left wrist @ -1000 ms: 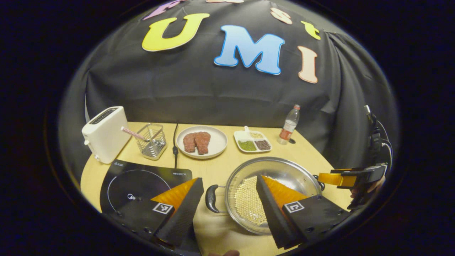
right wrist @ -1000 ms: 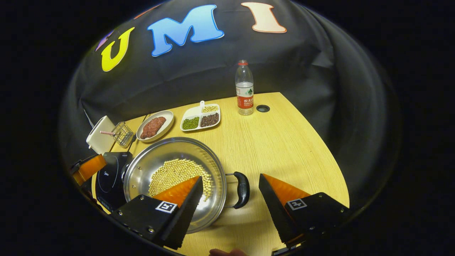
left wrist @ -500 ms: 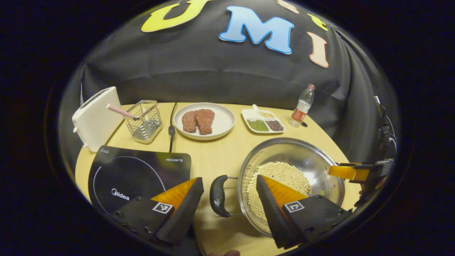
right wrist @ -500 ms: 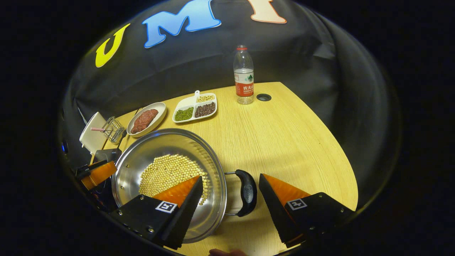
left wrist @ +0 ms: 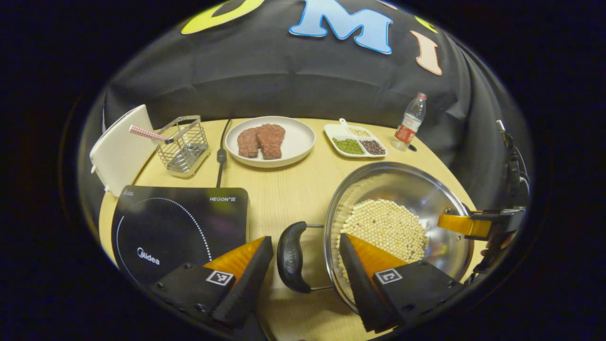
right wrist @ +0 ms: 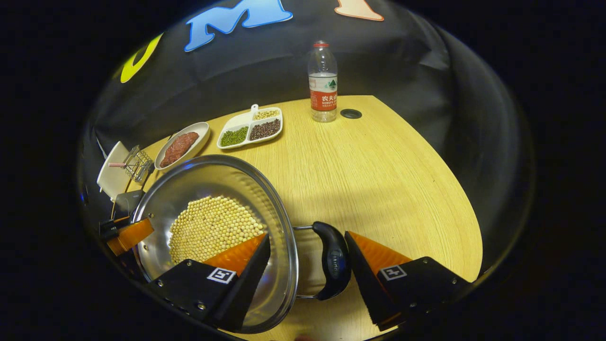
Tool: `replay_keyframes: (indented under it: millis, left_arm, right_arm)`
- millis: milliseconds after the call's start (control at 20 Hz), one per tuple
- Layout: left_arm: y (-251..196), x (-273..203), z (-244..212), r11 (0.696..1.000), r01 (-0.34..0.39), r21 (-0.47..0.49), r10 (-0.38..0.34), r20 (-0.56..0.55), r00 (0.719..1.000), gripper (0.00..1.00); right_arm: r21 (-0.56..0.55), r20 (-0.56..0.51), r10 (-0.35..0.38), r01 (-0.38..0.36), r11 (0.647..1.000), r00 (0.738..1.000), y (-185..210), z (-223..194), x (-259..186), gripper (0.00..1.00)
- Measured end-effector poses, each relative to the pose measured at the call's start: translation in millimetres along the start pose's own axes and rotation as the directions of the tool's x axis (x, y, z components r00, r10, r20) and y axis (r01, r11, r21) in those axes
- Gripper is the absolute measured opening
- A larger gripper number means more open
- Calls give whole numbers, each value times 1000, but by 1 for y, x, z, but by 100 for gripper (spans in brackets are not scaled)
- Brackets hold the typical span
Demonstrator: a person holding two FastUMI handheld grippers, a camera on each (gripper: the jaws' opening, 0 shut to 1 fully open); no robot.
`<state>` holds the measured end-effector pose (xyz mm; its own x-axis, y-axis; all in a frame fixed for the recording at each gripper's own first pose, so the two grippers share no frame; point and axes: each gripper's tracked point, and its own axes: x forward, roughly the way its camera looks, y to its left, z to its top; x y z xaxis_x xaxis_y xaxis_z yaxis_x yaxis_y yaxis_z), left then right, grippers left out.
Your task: First push the handle of the pot to place it horizontally, then grasp the pot with both hands and set it on the induction cooktop.
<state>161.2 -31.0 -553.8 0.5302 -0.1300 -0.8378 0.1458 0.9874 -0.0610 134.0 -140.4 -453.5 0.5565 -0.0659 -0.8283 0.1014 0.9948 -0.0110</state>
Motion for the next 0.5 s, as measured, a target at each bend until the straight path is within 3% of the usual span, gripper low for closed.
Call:
replay_keyframes:
  millis: [100,150,250,300,350,400,450,500]
  left_arm:
    - [1,1,-3,1000,-8,7,8,-11,1000,81]
    - [1,0,-4,1000,-9,3,9,-17,1000,81]
    - [0,-1,-3,1000,-8,3,8,-26,1000,80]
    - [-3,-3,-3,1000,0,8,0,-29,1000,77]
    - [-3,-4,-3,1000,-7,21,8,-35,999,76]
    - [-2,-3,-3,1000,-8,30,9,-42,999,69]
    - [-2,1,-5,1000,-8,25,10,-51,999,72]
    - [-2,-1,-5,1000,-7,10,7,-59,998,68]
  right_arm:
    - [15,-15,-12,12,1000,1000,-4,-3,3,88]
    - [32,-31,-12,13,999,999,-6,-6,5,81]
    - [74,-43,13,-10,997,999,-2,-9,6,79]
    - [74,-48,16,-12,997,999,-2,-9,8,68]
    - [73,-49,20,-16,997,999,-3,-9,7,72]
    - [74,-60,27,-22,997,998,-2,-9,5,70]
    - [93,-65,32,-26,995,997,-2,-8,4,70]
    - [100,-78,40,-32,995,996,-1,-10,4,68]
